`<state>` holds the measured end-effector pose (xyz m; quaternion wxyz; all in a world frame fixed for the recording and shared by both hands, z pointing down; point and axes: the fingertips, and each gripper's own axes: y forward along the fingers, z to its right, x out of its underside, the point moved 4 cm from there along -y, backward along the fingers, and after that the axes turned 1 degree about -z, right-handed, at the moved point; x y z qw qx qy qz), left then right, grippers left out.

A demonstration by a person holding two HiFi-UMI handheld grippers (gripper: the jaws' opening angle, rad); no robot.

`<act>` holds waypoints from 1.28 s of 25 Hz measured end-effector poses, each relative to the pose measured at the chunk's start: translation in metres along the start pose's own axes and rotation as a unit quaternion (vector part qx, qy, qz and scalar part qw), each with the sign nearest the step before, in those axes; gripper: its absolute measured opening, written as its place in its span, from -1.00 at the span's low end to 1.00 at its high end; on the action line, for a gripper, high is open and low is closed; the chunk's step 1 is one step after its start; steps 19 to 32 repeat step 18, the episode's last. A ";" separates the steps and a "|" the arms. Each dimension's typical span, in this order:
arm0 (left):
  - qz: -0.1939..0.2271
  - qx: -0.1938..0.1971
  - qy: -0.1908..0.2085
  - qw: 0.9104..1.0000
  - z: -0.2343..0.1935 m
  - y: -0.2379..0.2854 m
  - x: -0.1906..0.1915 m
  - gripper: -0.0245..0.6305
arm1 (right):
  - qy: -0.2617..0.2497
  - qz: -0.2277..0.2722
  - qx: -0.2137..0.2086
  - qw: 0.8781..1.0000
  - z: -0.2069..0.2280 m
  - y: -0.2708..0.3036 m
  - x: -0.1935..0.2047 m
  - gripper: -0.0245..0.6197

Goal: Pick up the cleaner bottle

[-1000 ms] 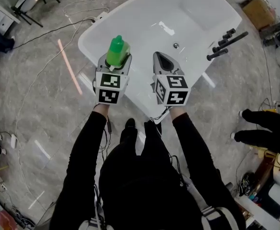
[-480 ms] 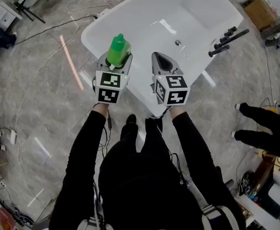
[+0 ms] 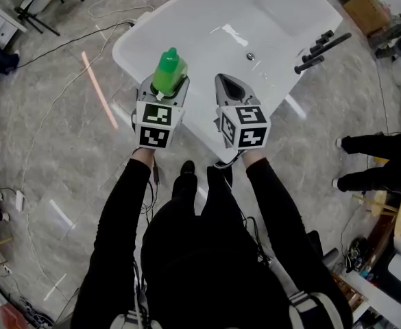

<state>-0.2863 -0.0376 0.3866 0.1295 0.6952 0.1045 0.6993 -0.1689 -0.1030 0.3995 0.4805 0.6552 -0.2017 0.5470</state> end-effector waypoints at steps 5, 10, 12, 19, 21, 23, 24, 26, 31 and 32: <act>-0.001 0.006 0.004 1.000 -0.001 -0.003 0.000 -0.33 | 0.000 -0.002 0.004 1.000 -0.003 0.000 0.001 -0.92; -0.001 0.009 0.007 1.000 0.000 -0.006 0.001 -0.33 | -0.002 -0.002 0.003 1.000 -0.007 -0.001 0.003 -0.92; -0.001 0.012 0.010 1.000 0.001 -0.008 0.002 -0.33 | -0.002 -0.003 0.002 1.000 -0.009 -0.003 0.004 -0.92; -0.004 0.016 0.015 1.000 0.004 -0.009 0.002 -0.33 | 0.001 -0.006 -0.002 1.000 -0.009 -0.005 0.008 -0.92; -0.004 0.016 0.015 1.000 0.004 -0.009 0.002 -0.33 | 0.001 -0.006 -0.002 1.000 -0.009 -0.005 0.008 -0.92; -0.004 0.016 0.015 1.000 0.004 -0.009 0.002 -0.33 | 0.001 -0.006 -0.002 1.000 -0.009 -0.005 0.008 -0.92; -0.004 0.016 0.015 1.000 0.004 -0.009 0.002 -0.33 | 0.001 -0.006 -0.002 1.000 -0.009 -0.005 0.008 -0.92; -0.004 0.016 0.015 1.000 0.004 -0.009 0.002 -0.33 | 0.001 -0.006 -0.002 1.000 -0.009 -0.005 0.008 -0.92; -0.004 0.016 0.015 1.000 0.004 -0.009 0.002 -0.33 | 0.001 -0.006 -0.002 1.000 -0.009 -0.005 0.008 -0.92; -0.004 0.016 0.015 1.000 0.004 -0.009 0.002 -0.33 | 0.001 -0.006 -0.002 1.000 -0.009 -0.005 0.008 -0.92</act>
